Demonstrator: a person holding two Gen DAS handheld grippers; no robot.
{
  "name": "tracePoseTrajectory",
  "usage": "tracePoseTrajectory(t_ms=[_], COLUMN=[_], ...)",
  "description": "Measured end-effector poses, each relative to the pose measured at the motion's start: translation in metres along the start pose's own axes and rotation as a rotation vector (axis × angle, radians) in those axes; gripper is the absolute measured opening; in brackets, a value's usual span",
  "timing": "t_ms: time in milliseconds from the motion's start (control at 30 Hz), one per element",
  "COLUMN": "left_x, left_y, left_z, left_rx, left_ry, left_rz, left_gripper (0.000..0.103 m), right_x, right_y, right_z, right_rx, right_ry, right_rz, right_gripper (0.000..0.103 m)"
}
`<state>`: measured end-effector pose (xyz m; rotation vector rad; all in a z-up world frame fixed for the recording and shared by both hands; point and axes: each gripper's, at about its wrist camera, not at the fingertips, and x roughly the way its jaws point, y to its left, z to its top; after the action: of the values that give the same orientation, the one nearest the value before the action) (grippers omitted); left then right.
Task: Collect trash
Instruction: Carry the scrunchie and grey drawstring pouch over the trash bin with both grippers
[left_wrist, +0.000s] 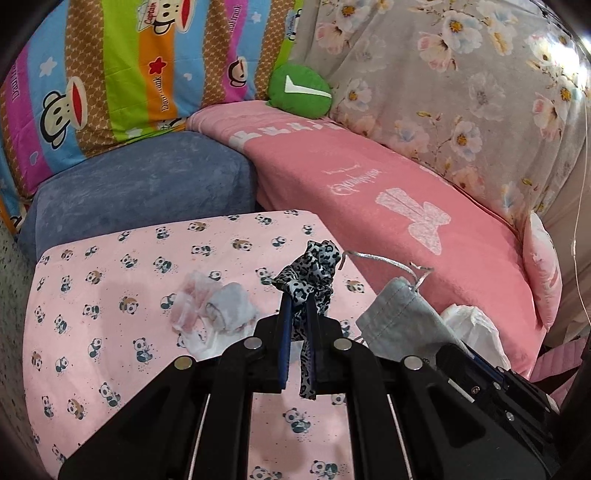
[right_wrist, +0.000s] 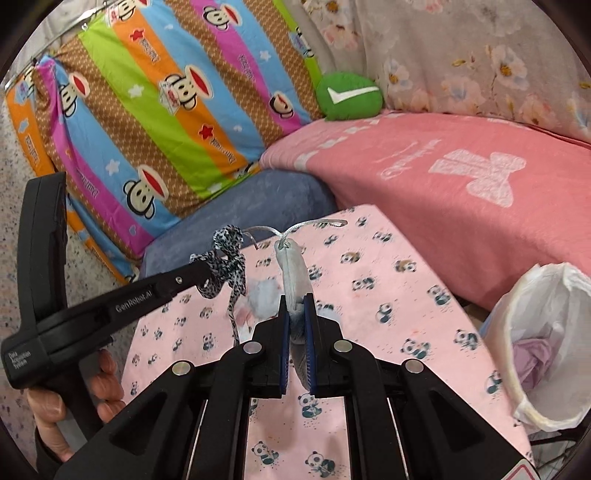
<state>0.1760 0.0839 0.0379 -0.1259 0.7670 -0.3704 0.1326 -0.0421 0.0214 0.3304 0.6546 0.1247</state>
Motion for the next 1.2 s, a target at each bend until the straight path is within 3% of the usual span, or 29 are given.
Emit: tracePoseTrajectory(t_ms=[600,1200], left_x=[0.018,0.052], left_y=[-0.131,-0.225], left_z=[-0.011,-0.035], left_rx=[0.214,0.364], left_ry=[0.041,0.126], left_rz=[-0.115,-0.206], left_gripper=[0.007,0.008], right_x=[-0.084,-0.116], right_y=[-0.104,-0.208], right_z=[0.011,-0.004], right_rx=[0.151,0.308], right_ry=[-0.121,-0.16], right_rz=[-0.114,-0.225], right_gripper=[0.009,0.009])
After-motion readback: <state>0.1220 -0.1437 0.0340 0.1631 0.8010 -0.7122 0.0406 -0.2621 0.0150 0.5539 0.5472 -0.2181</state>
